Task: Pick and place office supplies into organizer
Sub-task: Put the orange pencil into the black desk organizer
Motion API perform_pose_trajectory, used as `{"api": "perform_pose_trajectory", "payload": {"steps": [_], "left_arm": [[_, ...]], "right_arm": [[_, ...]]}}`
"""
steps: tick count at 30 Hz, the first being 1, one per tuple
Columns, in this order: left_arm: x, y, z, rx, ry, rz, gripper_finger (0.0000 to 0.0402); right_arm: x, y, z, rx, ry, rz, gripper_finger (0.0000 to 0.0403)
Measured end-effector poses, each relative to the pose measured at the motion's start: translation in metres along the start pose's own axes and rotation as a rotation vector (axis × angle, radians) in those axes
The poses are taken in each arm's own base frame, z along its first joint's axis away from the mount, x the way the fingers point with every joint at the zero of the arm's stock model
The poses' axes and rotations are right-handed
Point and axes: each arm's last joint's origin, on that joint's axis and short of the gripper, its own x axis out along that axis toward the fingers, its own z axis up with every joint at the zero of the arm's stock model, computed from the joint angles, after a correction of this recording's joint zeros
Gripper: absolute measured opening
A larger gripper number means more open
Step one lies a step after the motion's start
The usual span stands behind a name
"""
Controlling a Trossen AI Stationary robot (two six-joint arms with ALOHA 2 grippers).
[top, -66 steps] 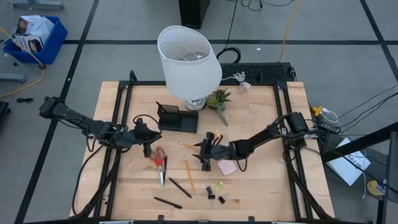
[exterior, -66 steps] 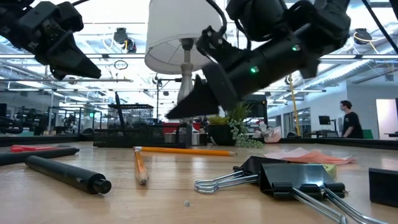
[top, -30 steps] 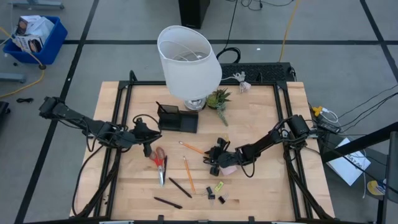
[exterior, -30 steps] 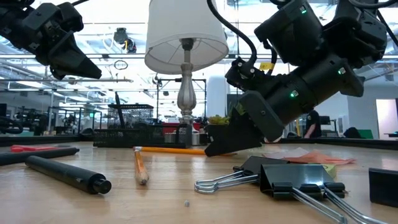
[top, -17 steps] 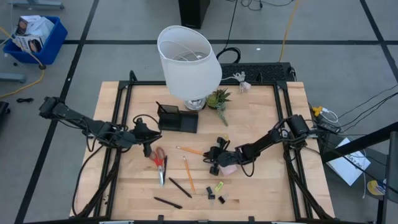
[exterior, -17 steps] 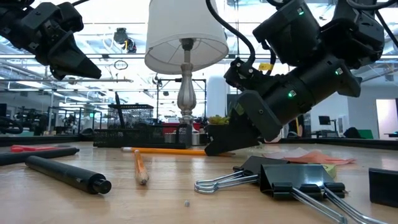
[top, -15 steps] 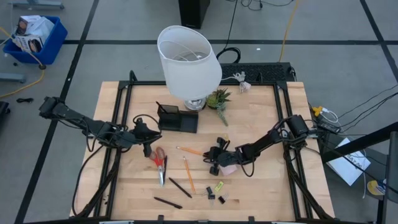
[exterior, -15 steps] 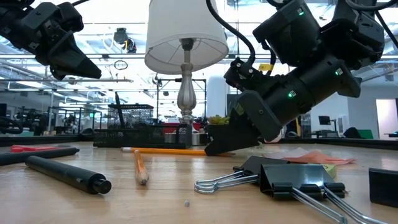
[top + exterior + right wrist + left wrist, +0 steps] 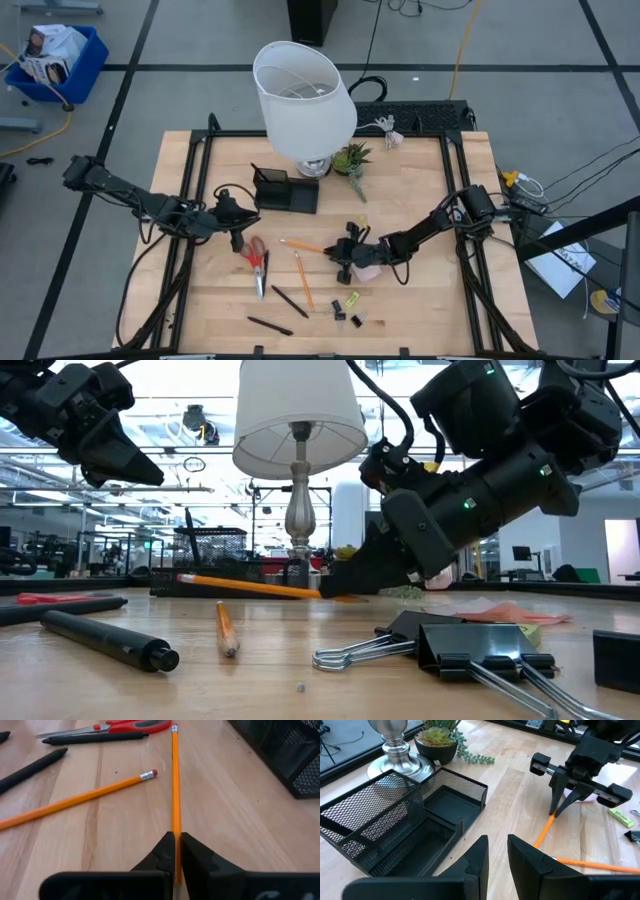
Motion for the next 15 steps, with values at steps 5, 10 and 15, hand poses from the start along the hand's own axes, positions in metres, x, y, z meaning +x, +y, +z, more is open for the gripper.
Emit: {"api": "perform_pose_trajectory", "payload": {"steps": [5,10,15], "left_arm": [[0.0000,0.0001,0.0000,-0.001,0.000,0.001,0.0076],[0.0000,0.0000,0.0001,-0.001,-0.001,0.000,0.0076],[0.0001,0.0000,0.0000,-0.001,0.000,0.001,0.0076]], "right_arm": [[-0.0002,0.0007,0.0034,-0.002,-0.030,0.005,0.0007],[-0.0002,0.0007,0.0036,-0.003,-0.030,0.005,0.0001],[-0.0002,0.0006,0.0032,-0.005,-0.027,0.004,0.0001]]}}
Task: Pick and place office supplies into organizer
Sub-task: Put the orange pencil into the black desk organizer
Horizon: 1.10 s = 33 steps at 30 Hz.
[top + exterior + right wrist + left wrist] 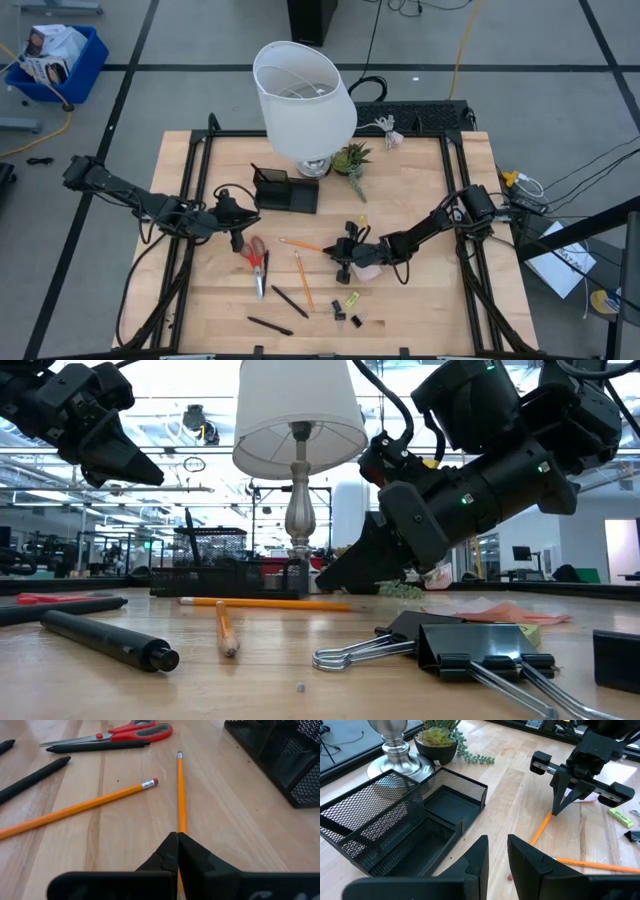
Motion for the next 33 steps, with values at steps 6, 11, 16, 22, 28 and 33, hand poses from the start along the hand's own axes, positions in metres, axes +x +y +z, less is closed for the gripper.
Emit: {"api": "perform_pose_trajectory", "payload": {"steps": [6,11,16,22,28,33], "left_arm": [[0.000,0.000,0.000,-0.001,0.000,0.000,0.0076],[0.000,0.000,0.000,-0.001,0.000,0.000,0.0076],[0.000,0.000,0.000,-0.005,0.000,0.000,0.0076],[0.000,0.000,0.000,-0.005,0.000,0.000,0.0076],[0.000,0.000,0.000,-0.001,0.001,0.000,0.0076],[0.000,0.000,0.000,-0.001,0.001,0.000,0.0076]], "right_arm": [[-0.001,0.003,0.000,0.002,-0.005,0.006,0.0016],[-0.001,0.003,-0.001,0.052,0.007,0.005,0.0069],[-0.003,0.001,-0.003,0.099,-0.007,-0.032,0.0146],[-0.002,-0.006,-0.021,0.158,0.003,-0.111,0.0217],[0.013,-0.002,-0.035,0.188,-0.108,-0.027,0.0246],[0.018,-0.002,-0.051,0.128,-0.078,-0.033,0.0239]]}}
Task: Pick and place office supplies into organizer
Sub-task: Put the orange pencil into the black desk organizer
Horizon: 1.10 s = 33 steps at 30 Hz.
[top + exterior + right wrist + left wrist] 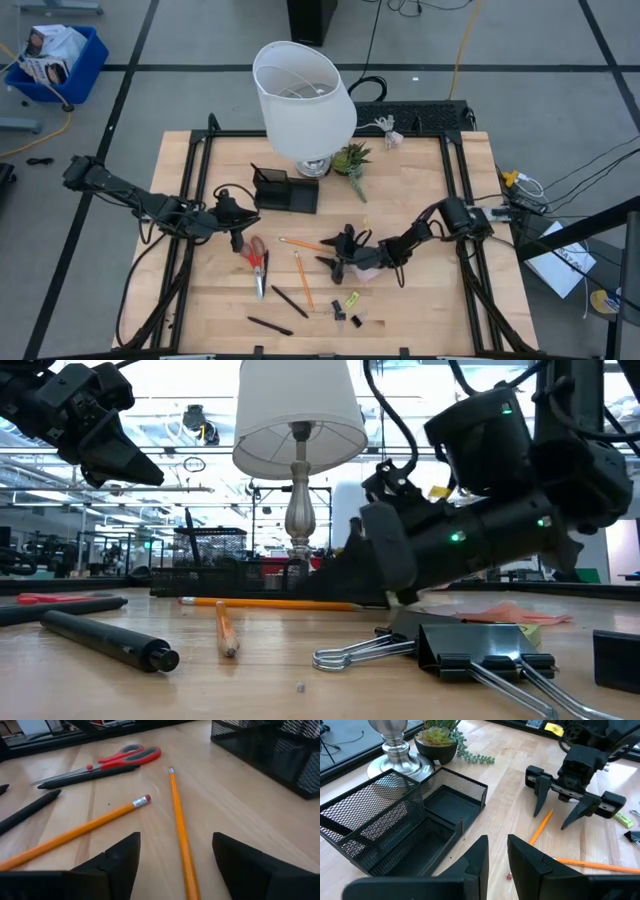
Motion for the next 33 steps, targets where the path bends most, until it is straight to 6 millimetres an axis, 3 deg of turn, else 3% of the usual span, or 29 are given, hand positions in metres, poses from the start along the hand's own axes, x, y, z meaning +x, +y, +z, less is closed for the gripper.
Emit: {"api": "perform_pose_trajectory", "payload": {"steps": [18,33], "left_arm": [[0.000,0.000,0.000,-0.007,0.001,-0.001,0.0076],[0.000,0.000,0.000,-0.011,0.003,-0.005,0.0076]], "right_arm": [[-0.001,-0.008,-0.011,-0.021,0.114,-0.098,0.0172],[-0.002,-0.010,-0.016,-0.139,0.158,-0.109,0.0144]]}}
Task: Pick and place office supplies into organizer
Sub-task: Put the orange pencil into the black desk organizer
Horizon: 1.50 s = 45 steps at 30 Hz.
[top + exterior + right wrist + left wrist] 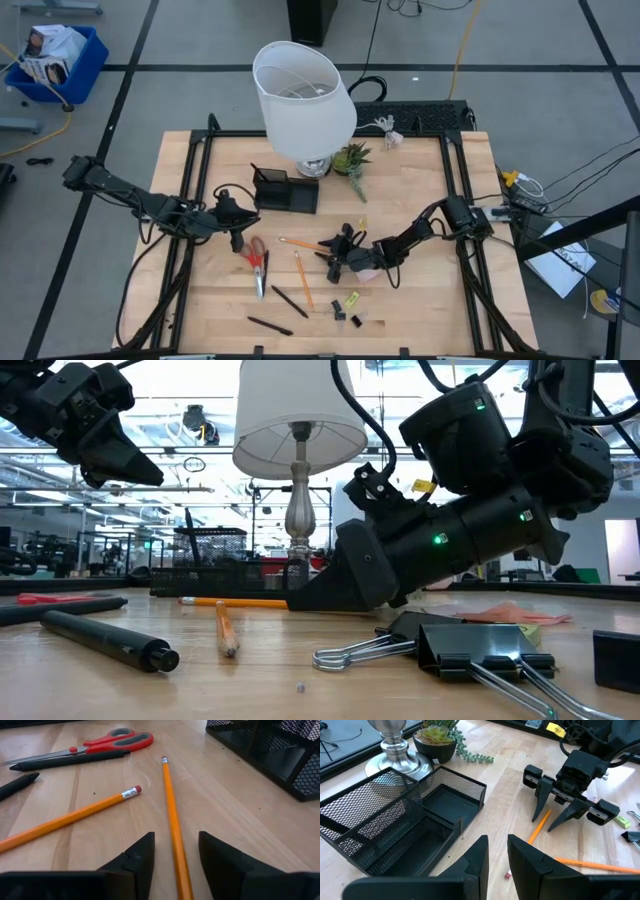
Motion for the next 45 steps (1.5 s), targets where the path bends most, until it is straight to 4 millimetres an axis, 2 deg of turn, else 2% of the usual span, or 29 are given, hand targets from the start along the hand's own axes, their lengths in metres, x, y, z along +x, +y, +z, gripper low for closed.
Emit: {"api": "perform_pose_trajectory", "payload": {"steps": [7,17,21,31,36,45], "left_arm": [[0.000,0.000,0.000,0.000,0.000,0.000,0.0076],[0.000,0.000,0.000,0.001,0.000,0.000,0.0076],[0.000,0.000,0.000,0.001,0.000,0.000,0.0076],[0.000,0.000,0.000,0.008,0.002,0.001,0.0076],[0.000,0.000,0.000,0.012,0.002,0.000,0.0076],[0.000,-0.003,0.004,-0.022,-0.031,-0.041,0.0076]], "right_arm": [[0.000,0.000,0.000,0.007,0.000,-0.001,0.0126],[0.001,0.002,0.003,-0.004,0.004,0.028,0.0042],[0.001,0.002,0.003,-0.005,0.005,0.030,0.0021],[-0.006,0.005,0.022,0.005,-0.040,0.071,0.0019],[-0.007,0.006,0.025,0.014,-0.064,0.078,0.0019],[-0.011,0.010,0.039,-0.023,-0.190,0.136,0.0020]]}}
